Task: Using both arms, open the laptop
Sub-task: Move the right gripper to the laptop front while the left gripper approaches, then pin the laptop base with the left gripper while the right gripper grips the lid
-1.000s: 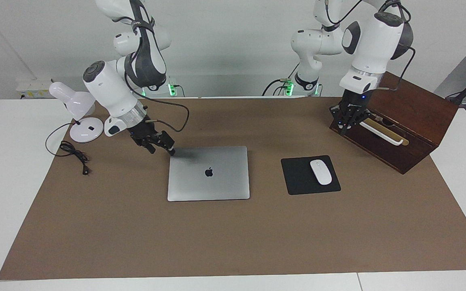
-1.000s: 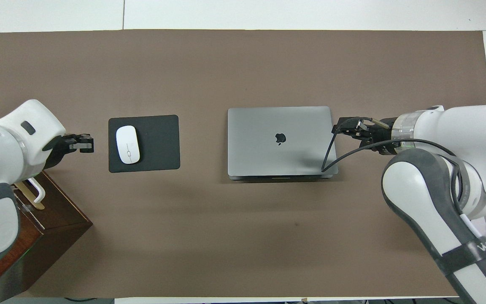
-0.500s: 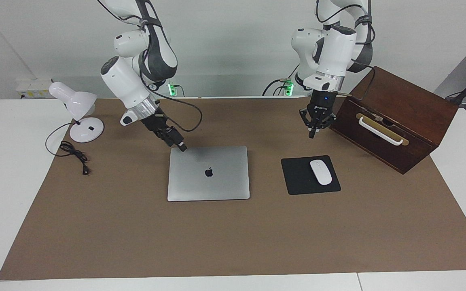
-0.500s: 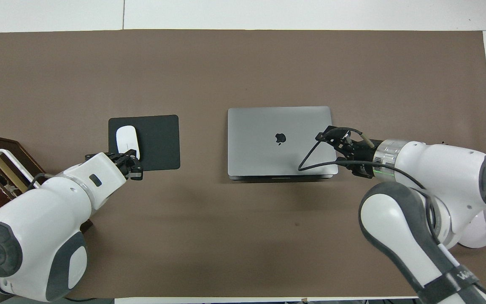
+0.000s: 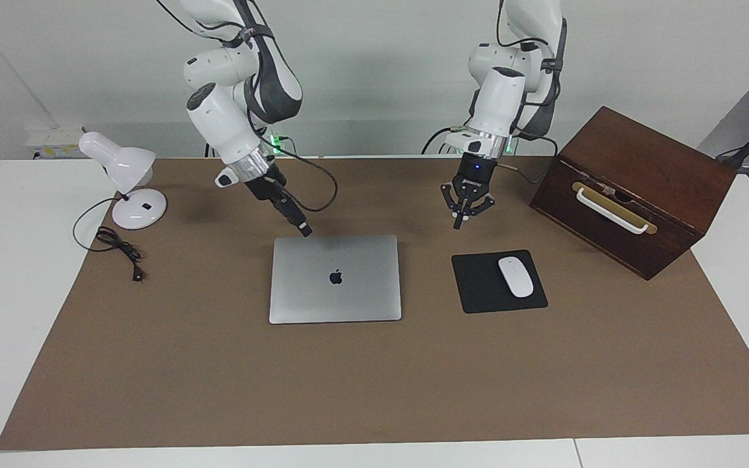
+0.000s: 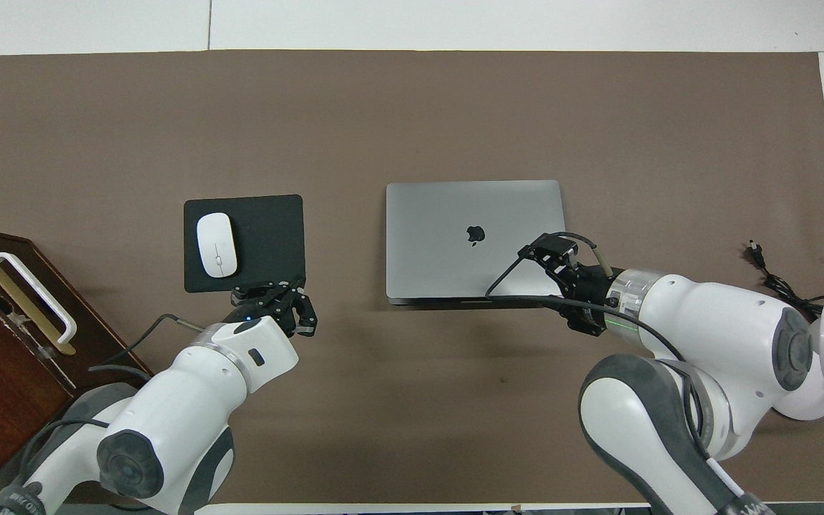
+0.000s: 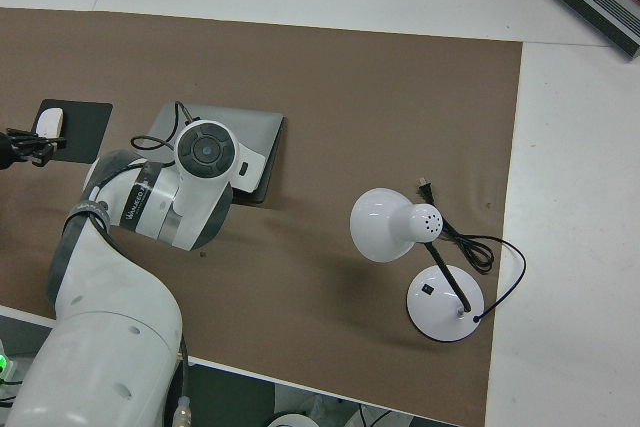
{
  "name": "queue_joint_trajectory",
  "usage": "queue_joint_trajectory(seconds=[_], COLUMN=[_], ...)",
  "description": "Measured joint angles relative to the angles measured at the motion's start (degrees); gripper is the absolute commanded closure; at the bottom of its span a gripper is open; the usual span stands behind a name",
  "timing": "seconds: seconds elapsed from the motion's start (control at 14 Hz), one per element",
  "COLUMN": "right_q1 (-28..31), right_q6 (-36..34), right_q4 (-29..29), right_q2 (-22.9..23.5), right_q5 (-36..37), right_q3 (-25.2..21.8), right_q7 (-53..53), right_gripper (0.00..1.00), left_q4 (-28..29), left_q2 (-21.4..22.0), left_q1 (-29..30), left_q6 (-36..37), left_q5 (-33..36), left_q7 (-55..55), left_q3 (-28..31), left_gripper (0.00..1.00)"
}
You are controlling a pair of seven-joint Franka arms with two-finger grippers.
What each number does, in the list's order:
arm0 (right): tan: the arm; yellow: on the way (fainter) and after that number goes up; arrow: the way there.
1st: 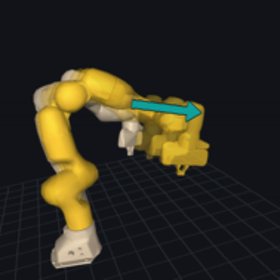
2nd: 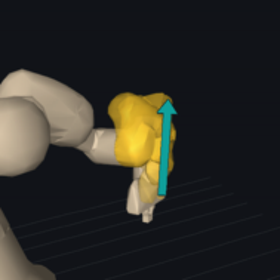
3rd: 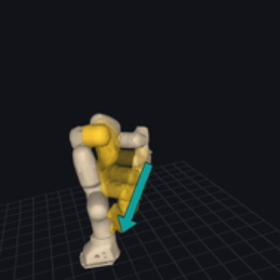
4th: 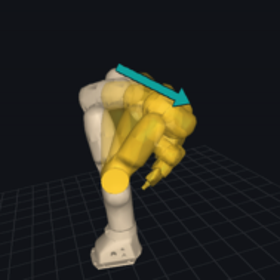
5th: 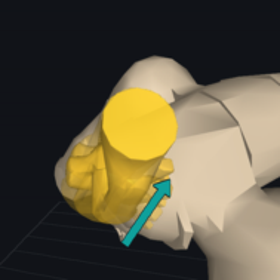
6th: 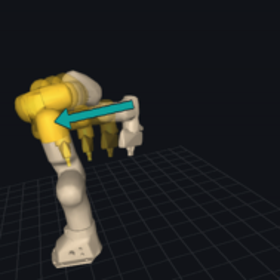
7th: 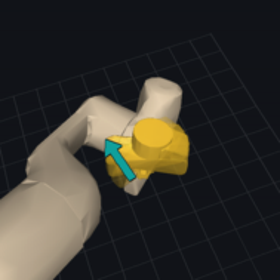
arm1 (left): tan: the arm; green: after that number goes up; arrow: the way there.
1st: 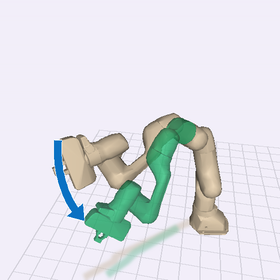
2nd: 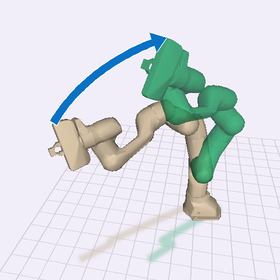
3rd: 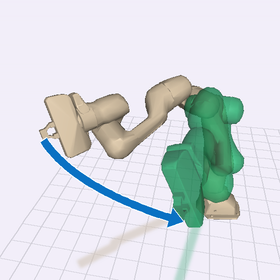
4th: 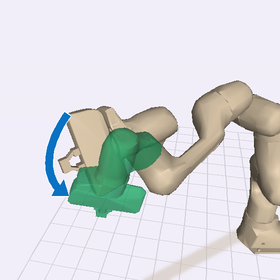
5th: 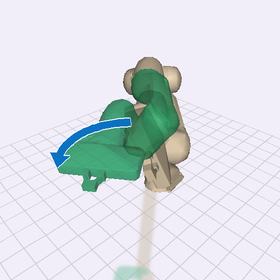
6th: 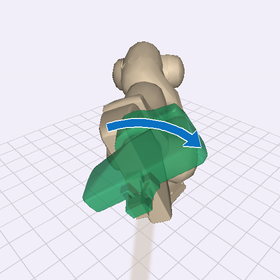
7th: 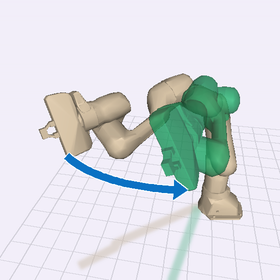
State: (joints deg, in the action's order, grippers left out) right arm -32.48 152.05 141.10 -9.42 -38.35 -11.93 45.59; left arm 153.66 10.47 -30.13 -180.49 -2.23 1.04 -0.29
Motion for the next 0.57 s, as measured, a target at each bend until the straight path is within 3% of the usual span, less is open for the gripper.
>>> queue_joint_trajectory(seconds=[0.29, 0.57], right_q1=[-0.9, -1.9], right_q6=[3.9, 9.2], right_q4=[1.6, 4.5], right_q2=[-0.7, -0.7], right_q5=[0.0, 0.0], right_q3=[4.3, 4.7], right_q7=[8.1, 8.5], right_gripper=[0.0, 0.0], left_q4=[0.4, 0.6], left_q2=[-6.1, -11.6], left_q1=[-3.4, -7.1], left_q6=[-7.6, -16.0], left_q5=[0.0, 0.0], left_q7=[0.0, -0.1], left_q3=[0.1, 0.1], left_gripper=[1.0, 1.0])
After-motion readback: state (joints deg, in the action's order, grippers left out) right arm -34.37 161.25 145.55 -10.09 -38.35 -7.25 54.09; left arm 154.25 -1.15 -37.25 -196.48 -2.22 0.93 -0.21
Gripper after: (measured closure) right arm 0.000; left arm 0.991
